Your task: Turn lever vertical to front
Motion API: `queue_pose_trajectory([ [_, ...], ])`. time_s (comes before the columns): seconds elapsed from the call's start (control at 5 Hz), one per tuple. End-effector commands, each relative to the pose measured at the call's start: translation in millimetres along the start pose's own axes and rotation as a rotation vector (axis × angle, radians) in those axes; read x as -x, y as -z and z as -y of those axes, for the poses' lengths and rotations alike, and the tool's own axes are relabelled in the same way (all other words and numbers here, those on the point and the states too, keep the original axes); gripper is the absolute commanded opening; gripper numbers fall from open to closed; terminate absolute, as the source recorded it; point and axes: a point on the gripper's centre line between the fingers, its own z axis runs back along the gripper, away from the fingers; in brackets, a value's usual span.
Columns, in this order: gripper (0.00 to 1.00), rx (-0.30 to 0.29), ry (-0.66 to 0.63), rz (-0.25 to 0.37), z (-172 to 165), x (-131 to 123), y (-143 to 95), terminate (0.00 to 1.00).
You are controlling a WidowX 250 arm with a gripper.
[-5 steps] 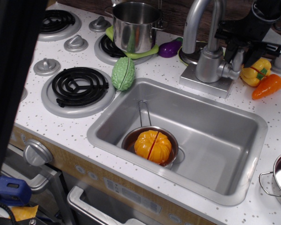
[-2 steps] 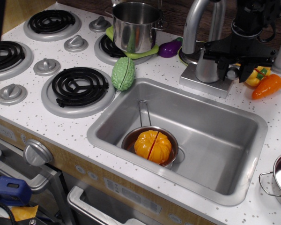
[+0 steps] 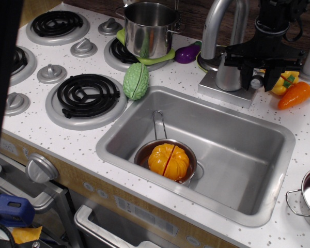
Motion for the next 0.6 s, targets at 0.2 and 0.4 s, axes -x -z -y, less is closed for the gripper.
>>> queue_pose_trajectory([
  [0.2,0.0,-0.068,-0.006,0.054,19,10,1,0.0],
  [0.4,0.0,-0.079,-0.027,0.101,16,21,3,1.0],
])
